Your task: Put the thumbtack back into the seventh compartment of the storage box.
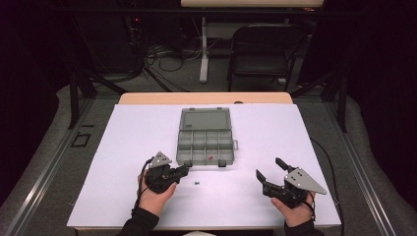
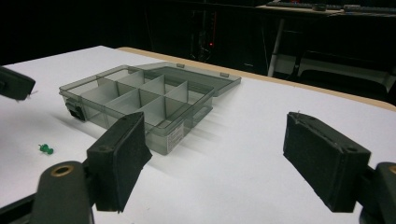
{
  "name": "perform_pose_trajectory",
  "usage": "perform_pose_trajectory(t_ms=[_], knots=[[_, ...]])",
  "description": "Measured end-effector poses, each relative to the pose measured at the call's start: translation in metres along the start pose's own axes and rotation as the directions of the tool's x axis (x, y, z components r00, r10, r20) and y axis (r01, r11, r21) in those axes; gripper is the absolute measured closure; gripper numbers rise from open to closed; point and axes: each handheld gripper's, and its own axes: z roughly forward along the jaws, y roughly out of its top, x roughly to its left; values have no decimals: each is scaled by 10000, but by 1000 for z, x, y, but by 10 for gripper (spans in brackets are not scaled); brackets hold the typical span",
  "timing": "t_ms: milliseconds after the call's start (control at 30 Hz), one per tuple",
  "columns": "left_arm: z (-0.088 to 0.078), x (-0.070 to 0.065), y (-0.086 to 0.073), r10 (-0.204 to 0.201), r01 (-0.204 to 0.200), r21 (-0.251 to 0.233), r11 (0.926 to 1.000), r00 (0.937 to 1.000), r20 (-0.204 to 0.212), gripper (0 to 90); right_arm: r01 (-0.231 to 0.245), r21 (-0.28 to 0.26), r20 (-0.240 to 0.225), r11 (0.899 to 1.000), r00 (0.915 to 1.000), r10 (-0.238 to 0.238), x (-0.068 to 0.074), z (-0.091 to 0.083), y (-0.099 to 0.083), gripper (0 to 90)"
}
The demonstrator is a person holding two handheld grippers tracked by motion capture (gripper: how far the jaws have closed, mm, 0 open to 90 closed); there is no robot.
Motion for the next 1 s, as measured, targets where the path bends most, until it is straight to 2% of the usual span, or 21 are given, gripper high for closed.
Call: perform_pose_trajectory(t_ms=[433, 767, 1000], knots=[[-2, -9, 38, 538, -533, -636, 9966, 9985, 59, 830, -32, 15, -4, 10000, 10000, 32, 0, 0, 0, 208], [8, -11, 60, 859, -855, -661, 9941, 9963, 32, 830, -46, -9, 12, 10000, 10000, 46, 0, 0, 0, 209], [22, -10, 68, 794, -785, -521, 9956, 9967, 148, 829, -17, 15, -1, 10000, 10000, 17, 0, 0, 0, 208]])
